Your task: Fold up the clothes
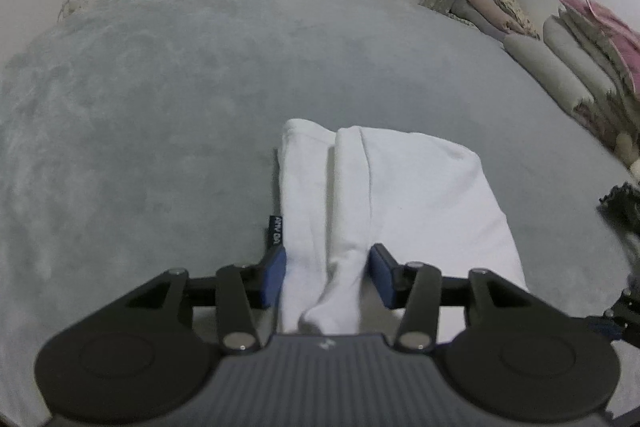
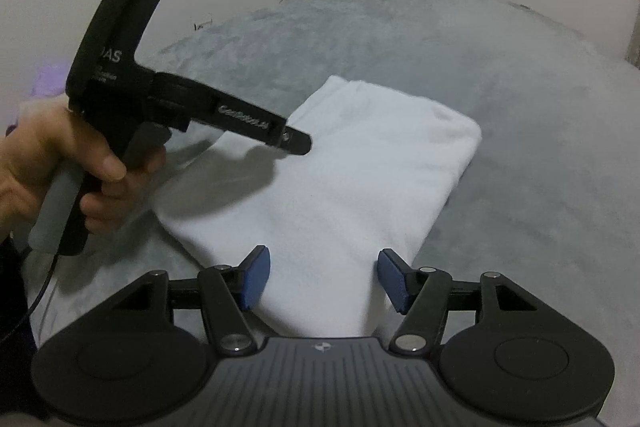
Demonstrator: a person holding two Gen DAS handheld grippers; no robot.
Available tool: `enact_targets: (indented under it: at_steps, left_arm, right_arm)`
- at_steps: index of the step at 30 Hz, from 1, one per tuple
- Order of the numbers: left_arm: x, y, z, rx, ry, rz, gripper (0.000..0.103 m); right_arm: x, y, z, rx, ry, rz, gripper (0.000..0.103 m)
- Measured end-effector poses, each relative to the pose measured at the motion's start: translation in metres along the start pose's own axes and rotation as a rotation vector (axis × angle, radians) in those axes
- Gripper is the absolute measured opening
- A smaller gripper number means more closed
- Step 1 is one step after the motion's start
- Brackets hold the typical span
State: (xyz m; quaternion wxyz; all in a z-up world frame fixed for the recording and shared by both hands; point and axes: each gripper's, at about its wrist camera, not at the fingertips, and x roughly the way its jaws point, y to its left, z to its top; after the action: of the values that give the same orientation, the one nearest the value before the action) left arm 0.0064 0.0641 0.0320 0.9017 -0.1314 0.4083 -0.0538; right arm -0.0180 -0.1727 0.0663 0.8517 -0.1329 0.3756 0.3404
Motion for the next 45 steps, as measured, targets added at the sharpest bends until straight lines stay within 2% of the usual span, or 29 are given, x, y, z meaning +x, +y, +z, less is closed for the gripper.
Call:
enact_targets:
  at_steps: [2,8,14,18,22,27,30,31,32,34,37,41,43,45]
  left_arm:
    - [0.0,0.004,0.0,-0.036,0.009,-0.013,0.045]
    - [-0.014,-0.001,-0.006,-0.004,-0.014,-0.009,0.044]
    - [-0.024,0.011,-0.005,-0.091,-0.013,-0.059,0.049]
    - [-0.033,0.006,-0.01,-0.071,-0.033,-0.06,0.05]
    - [-0.031,0.006,-0.016,-0.079,-0.007,-0.046,0.048]
    - [-0.04,0.002,-0.022,-0.069,-0.016,-0.033,0.049]
    - [-0.049,0.0,-0.023,-0.04,-0.051,0.005,0.049]
    - [-0.052,0.0,-0.023,-0.036,-0.065,0.019,0.047]
    - [-0.056,0.0,-0.022,-0.036,-0.089,0.031,0.046]
    - [-0.063,0.002,-0.021,-0.04,-0.127,0.012,0.032]
    - [-0.072,0.001,-0.021,-0.051,-0.158,-0.044,0.023]
    - [-0.081,-0.006,-0.023,-0.024,-0.194,-0.143,0.022]
    - [-0.08,-0.011,-0.025,0.002,-0.178,-0.17,0.022]
    - [-0.067,-0.013,-0.027,0.007,-0.108,-0.156,0.022]
  right_arm:
    - [-0.001,-0.001,-0.001,0.005,-0.001,-0.004,0.059]
    - [0.0,-0.002,-0.003,0.009,0.019,-0.007,0.059]
    - [-0.007,-0.008,-0.004,0.024,0.008,-0.005,0.059]
    - [-0.007,-0.008,-0.004,0.027,0.013,-0.004,0.059]
    - [0.005,-0.01,-0.007,0.04,0.047,0.002,0.059]
    - [0.001,-0.015,-0.005,0.055,0.033,0.007,0.058]
    - [-0.009,-0.015,-0.002,0.046,-0.02,-0.008,0.05]
    - [-0.011,-0.015,-0.001,0.052,-0.037,0.0,0.036]
    - [-0.011,-0.015,-0.001,0.054,-0.043,0.01,0.017]
    - [-0.005,-0.012,0.001,0.039,-0.038,0.001,0.007]
    - [0.0,-0.009,0.001,0.029,-0.03,-0.009,0.007]
    - [0.004,-0.007,0.0,0.025,-0.017,-0.014,0.007]
    - [0.005,-0.008,0.0,0.029,-0.014,-0.012,0.007]
    - [0.004,-0.009,0.0,0.029,-0.012,-0.012,0.007]
